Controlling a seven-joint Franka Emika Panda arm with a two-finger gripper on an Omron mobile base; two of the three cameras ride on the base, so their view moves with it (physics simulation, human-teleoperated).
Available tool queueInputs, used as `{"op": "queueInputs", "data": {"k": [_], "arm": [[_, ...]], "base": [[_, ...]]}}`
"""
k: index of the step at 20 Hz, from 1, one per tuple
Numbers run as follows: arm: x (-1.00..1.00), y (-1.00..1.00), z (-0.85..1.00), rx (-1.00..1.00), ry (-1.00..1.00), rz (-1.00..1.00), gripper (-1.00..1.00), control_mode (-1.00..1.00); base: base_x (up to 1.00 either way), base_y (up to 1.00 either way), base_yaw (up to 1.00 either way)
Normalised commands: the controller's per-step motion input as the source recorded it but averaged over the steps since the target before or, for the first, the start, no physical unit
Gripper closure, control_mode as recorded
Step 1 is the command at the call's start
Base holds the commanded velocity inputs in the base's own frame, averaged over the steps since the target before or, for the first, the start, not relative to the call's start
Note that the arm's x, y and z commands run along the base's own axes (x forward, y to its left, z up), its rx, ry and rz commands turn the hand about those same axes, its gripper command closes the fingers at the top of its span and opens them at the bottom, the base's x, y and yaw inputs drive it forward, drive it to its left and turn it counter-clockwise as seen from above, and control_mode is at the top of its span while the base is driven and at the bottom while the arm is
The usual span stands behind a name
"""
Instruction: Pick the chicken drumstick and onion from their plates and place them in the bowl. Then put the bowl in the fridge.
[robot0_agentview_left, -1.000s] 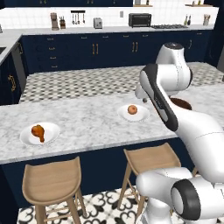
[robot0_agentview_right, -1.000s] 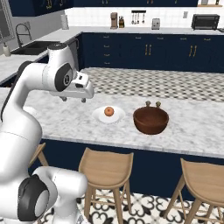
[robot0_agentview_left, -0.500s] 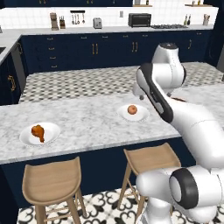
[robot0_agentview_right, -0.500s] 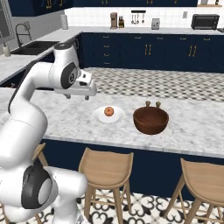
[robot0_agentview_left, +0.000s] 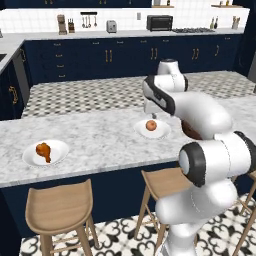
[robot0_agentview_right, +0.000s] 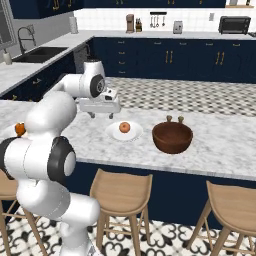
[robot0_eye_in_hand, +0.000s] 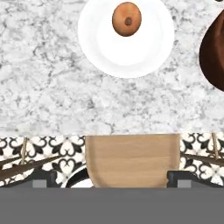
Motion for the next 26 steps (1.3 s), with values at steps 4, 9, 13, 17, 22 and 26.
{"op": "queueInputs", "data": {"k": [4,9,13,17,22,26], "arm": [[0.99,-0.31,-0.06,0.0,0.34,-0.1,-1.0,-1.0],[0.82,-0.12,-0.49,0.0,0.02,-0.02,-1.0,-1.0],[0.92,-0.18,-0.28,0.0,-0.06,0.0,-1.0,-1.0],[0.56,0.0,-0.62,0.0,-0.29,0.0,-1.0,-1.0],[0.54,-0.02,-0.71,0.0,-0.16,0.02,-1.0,-1.0],[0.66,-0.09,-0.44,0.0,0.01,0.01,-1.0,-1.0]], "base": [[0.0,0.0,0.0],[0.0,0.0,0.0],[0.0,0.0,0.0],[0.0,0.0,0.0],[0.0,0.0,0.0],[0.0,0.0,0.0]]}}
